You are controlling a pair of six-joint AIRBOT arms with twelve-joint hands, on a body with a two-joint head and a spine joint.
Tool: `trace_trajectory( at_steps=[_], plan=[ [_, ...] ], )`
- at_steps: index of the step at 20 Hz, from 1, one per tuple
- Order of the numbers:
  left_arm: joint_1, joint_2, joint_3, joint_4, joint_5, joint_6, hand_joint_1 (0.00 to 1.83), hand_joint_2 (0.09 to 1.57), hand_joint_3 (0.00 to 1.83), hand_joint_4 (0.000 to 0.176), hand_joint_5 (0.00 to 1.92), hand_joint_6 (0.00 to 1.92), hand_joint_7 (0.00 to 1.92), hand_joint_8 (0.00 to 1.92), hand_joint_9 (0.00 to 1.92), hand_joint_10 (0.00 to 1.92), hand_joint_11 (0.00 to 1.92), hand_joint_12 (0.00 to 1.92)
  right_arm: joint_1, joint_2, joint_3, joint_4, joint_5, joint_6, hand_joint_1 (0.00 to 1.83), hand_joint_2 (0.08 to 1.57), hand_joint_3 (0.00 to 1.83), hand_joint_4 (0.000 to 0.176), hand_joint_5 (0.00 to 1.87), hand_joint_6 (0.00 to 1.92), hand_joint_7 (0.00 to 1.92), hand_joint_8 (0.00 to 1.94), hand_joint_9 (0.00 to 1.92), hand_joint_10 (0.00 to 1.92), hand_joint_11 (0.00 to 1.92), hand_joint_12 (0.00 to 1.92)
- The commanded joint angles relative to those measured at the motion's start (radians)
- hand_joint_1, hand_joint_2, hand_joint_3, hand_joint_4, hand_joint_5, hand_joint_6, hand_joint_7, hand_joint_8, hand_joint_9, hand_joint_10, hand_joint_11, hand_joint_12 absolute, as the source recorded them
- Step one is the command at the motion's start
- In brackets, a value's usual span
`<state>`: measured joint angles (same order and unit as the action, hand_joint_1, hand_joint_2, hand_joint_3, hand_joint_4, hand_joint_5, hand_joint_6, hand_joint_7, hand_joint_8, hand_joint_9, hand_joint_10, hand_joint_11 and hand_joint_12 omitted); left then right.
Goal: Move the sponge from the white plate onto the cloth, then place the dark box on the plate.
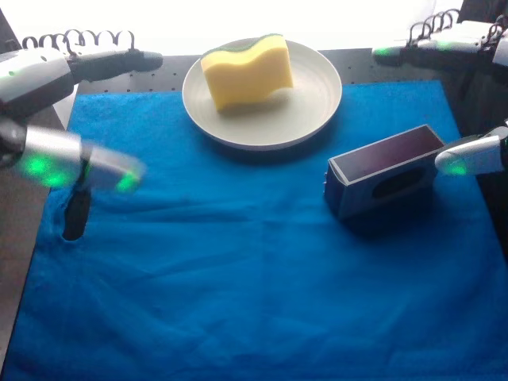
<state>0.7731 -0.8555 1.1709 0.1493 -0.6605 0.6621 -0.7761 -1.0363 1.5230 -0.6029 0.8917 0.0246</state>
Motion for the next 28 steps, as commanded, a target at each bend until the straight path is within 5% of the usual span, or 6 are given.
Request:
trace_trajectory(
  at_steps=[1, 8, 17, 26, 27, 28],
  plan=[
    [-0.009, 0.002, -0.001, -0.025, -0.120, -0.007, 0.93, 0.96, 0.01, 0.079, 0.23, 0.00, 0.19, 0.00, 0.17, 0.01, 0.00, 0.68, 0.009, 0.003, -0.001, 0.061, 0.086, 0.006, 0.48, 0.94, 0.01, 0.172, 0.11, 0.00, 0.11, 0.00, 0.08, 0.00, 0.00, 0.16],
    [-0.164, -0.160, 0.151, -0.032, -0.047, -0.004, 0.98, 1.01, 0.01, 0.123, 0.21, 0.00, 0.15, 0.00, 0.12, 0.01, 0.00, 0.34, 0.009, 0.001, 0.005, 0.060, 0.086, 0.006, 0.48, 0.95, 0.01, 0.154, 0.14, 0.01, 0.15, 0.01, 0.11, 0.01, 0.03, 0.17],
    [-0.308, -0.463, 0.486, -0.070, 0.230, -0.004, 0.72, 0.98, 0.00, 0.175, 0.23, 0.00, 0.27, 0.01, 0.33, 0.01, 0.00, 0.90, 0.009, -0.016, 0.036, 0.038, 0.086, 0.006, 0.58, 0.98, 0.01, 0.147, 0.16, 0.01, 0.16, 0.01, 0.13, 0.01, 0.06, 0.17],
    [-0.347, -0.622, 0.645, -0.064, 0.354, -0.003, 0.72, 0.99, 0.00, 0.176, 0.23, 0.00, 0.27, 0.00, 0.33, 0.01, 0.00, 0.93, 0.010, -0.025, 0.045, 0.034, 0.086, 0.006, 0.58, 0.98, 0.00, 0.147, 0.17, 0.00, 0.17, 0.00, 0.13, 0.00, 0.06, 0.17],
    [-0.348, -0.617, 0.637, -0.058, 0.348, -0.003, 0.70, 0.99, 0.00, 0.169, 0.24, 0.00, 0.29, 0.00, 0.36, 0.01, 0.00, 1.01, 0.010, -0.025, 0.044, 0.035, 0.086, 0.006, 0.59, 1.00, 0.01, 0.126, 0.17, 0.00, 0.17, 0.00, 0.13, 0.00, 0.06, 0.17],
    [-0.349, -0.612, 0.630, -0.050, 0.345, -0.003, 0.82, 1.01, 0.00, 0.096, 0.40, 0.01, 0.46, 0.02, 0.51, 0.04, 0.03, 1.15, 0.009, -0.025, 0.043, 0.036, 0.086, 0.006, 0.57, 1.00, 0.01, 0.124, 0.19, 0.01, 0.16, 0.00, 0.09, 0.00, 0.01, 0.15]
  ],
)
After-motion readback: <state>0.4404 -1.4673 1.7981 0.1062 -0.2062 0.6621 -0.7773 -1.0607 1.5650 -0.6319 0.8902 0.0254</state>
